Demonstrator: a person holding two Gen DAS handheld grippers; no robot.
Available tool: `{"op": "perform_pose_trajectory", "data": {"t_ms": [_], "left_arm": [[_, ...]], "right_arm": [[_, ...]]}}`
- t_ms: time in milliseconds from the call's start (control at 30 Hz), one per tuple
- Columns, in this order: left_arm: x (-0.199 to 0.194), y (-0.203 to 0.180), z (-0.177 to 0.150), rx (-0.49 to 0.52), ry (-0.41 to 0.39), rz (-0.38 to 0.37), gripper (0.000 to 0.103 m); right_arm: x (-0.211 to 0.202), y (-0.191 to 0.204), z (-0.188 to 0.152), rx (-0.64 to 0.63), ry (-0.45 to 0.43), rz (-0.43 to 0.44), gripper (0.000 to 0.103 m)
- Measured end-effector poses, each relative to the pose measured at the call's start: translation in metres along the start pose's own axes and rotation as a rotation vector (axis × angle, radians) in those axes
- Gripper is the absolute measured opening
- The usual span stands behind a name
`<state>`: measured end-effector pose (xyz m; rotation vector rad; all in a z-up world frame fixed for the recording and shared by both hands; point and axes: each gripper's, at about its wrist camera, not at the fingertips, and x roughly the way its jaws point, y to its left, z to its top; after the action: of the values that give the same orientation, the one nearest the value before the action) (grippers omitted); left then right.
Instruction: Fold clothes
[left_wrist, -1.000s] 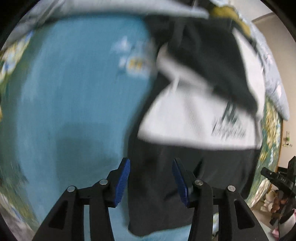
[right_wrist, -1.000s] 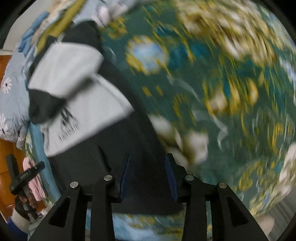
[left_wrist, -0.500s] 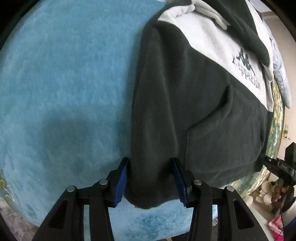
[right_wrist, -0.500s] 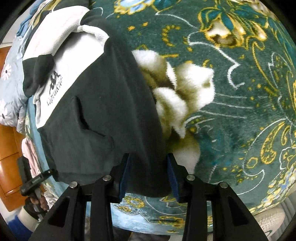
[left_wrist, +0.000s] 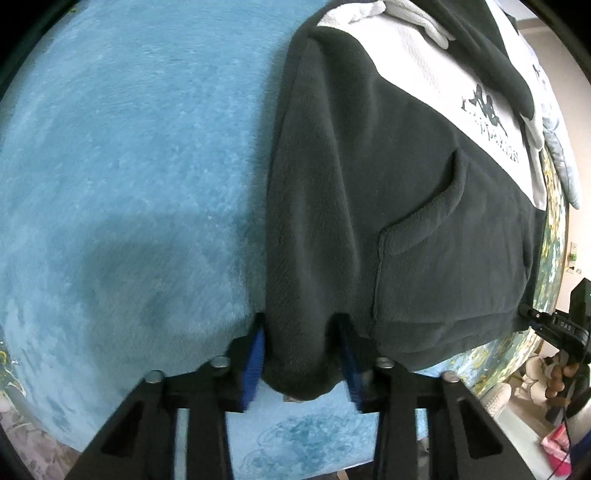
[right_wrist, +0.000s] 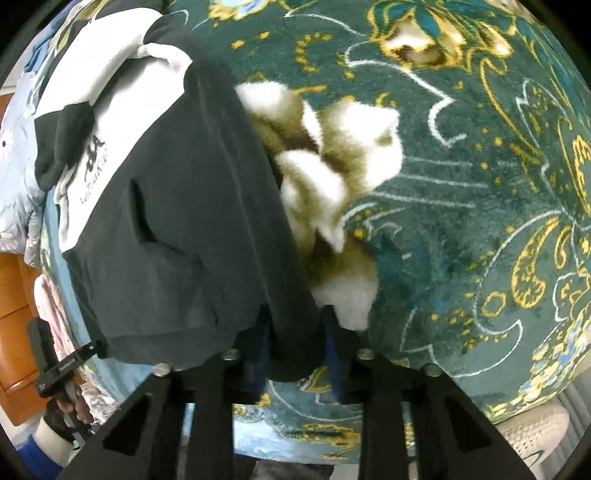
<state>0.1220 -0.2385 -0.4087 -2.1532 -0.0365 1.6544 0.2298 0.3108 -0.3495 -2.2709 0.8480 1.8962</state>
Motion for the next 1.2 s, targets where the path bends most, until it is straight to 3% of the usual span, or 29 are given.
{"op": "perform_pose_trajectory", "data": {"t_ms": [167,267,333,433,567,733,867,967,1133,1200], "left_arm": [[-0.025,-0.008,-0.009,0.028,-0.018,-0.090,0.013],[-0.060,-0.009,-0.004,0.002,-0.075,-0.214,0.012],[-0.089,-0.007,0.010,-0.016,-0.133,-0.293,0.012],[-0.136,-0.008,0.050,-0.025,-0.232,-0.398,0.012],[-0.180,0.002,0.167,-0.040,-0.326,-0.483,0.012],[-0.174,-0.012,0.264,-0.086,-0.366,-0.489,0.012],[-0.157,-0.008,0.325,-0.135,-0.332,-0.448,0.012],[-0.137,0.001,0.345,-0.192,-0.292,-0.435,0.012],[-0.109,0.020,0.364,-0.299,-0.263,-0.525,0.016],[-0.109,0.022,0.363,-0.296,-0.262,-0.554,0.023]], "right_arm": [[-0.020,0.006,-0.003,-0.010,0.002,0.071,0.014],[-0.051,0.007,-0.001,0.017,-0.037,0.211,0.013],[-0.078,0.010,0.005,0.029,-0.098,0.354,0.013],[-0.116,0.019,0.026,0.049,-0.218,0.552,0.013],[-0.147,0.052,0.082,0.077,-0.320,0.648,0.013],[-0.155,0.069,0.164,0.144,-0.374,0.675,0.013],[-0.146,0.087,0.227,0.206,-0.369,0.627,0.013],[-0.126,0.091,0.261,0.240,-0.333,0.566,0.013],[-0.105,0.094,0.290,0.226,-0.287,0.501,0.014],[-0.101,0.096,0.297,0.201,-0.274,0.488,0.017]]}}
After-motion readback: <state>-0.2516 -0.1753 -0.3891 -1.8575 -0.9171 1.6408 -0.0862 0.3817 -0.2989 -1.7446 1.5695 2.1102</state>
